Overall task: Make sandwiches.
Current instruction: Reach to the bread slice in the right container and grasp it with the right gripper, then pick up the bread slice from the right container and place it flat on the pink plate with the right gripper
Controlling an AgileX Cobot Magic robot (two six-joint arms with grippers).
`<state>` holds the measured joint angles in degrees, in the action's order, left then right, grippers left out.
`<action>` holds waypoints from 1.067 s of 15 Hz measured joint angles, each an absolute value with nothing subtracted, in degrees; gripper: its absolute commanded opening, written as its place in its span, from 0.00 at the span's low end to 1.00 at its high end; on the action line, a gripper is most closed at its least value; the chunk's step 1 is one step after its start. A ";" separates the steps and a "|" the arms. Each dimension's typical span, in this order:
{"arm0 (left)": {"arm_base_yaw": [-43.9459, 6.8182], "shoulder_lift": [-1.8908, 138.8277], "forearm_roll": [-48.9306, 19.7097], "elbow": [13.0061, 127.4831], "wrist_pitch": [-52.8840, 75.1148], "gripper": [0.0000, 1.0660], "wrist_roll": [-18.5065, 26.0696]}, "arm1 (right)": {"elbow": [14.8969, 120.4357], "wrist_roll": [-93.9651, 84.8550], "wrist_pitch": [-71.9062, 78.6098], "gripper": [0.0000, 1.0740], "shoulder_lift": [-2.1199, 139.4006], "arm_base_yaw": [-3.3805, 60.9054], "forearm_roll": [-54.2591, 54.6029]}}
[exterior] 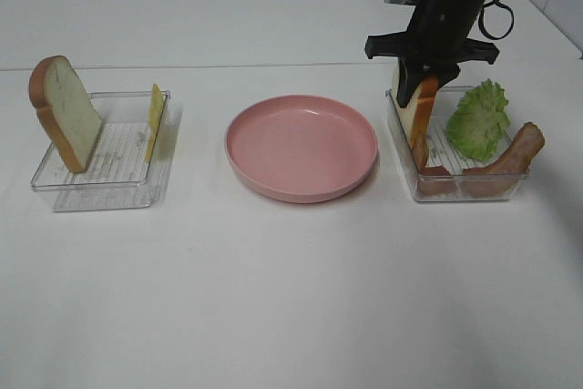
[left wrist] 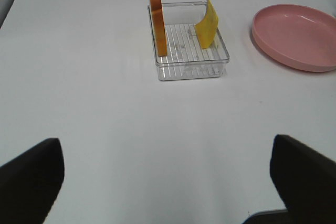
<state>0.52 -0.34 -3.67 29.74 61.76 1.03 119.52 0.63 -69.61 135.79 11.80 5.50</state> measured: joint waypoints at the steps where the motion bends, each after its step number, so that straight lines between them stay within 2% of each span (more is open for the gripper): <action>1: 0.52 -0.34 -3.67 29.74 61.76 0.94 1.03 | 119.52 0.63 -69.61 0.17 135.79 11.80 5.50; 3: 0.52 -0.34 -3.67 29.74 61.76 0.94 1.03 | 119.52 0.92 -69.61 0.03 135.79 11.80 5.44; 4: 0.52 -0.34 -3.67 29.74 61.76 0.94 1.03 | 119.52 1.20 -69.61 0.00 135.79 11.80 5.27; 12: 0.52 -0.34 -3.67 29.74 61.76 0.94 1.03 | 119.52 5.67 -70.19 0.00 124.45 11.80 6.53; 16: 0.52 -0.34 -3.67 29.74 61.76 0.94 1.03 | 116.31 4.87 -69.56 0.00 116.88 13.24 17.07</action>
